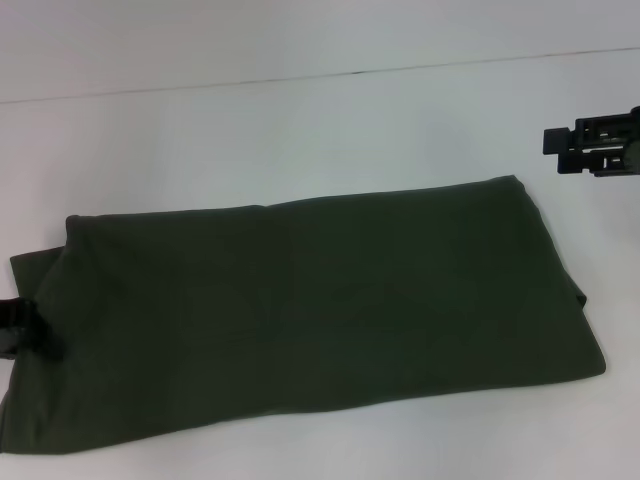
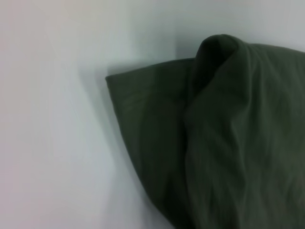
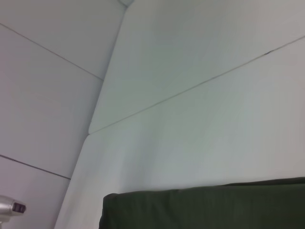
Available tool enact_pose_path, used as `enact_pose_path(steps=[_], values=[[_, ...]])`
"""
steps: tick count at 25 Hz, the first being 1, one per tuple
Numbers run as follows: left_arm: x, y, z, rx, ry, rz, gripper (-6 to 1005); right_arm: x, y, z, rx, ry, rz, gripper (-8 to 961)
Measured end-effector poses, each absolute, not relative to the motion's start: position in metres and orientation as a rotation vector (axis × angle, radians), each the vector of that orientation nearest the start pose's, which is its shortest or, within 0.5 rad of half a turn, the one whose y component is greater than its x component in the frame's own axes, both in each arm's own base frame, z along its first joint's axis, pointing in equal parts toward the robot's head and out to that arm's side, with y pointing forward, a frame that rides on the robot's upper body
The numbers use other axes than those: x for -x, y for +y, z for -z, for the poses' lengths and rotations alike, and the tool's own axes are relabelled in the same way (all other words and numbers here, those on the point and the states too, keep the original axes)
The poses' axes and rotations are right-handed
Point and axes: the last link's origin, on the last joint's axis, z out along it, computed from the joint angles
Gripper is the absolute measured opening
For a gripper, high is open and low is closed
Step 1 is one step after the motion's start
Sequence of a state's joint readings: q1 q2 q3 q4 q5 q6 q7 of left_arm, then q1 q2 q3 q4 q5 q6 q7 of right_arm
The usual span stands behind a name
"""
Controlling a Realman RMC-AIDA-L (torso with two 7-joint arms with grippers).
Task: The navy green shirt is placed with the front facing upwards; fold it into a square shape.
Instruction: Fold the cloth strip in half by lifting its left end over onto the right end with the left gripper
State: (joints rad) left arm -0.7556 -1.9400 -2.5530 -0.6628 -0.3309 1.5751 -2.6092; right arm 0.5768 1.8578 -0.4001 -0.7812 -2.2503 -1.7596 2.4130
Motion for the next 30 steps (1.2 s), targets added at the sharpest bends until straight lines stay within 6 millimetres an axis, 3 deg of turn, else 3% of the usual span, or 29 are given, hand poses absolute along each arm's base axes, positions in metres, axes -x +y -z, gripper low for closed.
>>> enact_pose_path(steps=[3,16,30], values=[[0.306,0.357,-0.052,2.093,-1.991,-0.232,89,-0.296,0.344,-0.13,2.2,1.826,-0.677,628],[0.294,0.36,-0.06,2.144,-1.963,-0.19,66,-0.296,0.345,-0.131,2.189,1.834,-0.679,627],[0.299,0.359,-0.066,2.14,-1.96,-0.188,66,-0.299,0.345,-0.125,2.184,1.86,-0.667,627]])
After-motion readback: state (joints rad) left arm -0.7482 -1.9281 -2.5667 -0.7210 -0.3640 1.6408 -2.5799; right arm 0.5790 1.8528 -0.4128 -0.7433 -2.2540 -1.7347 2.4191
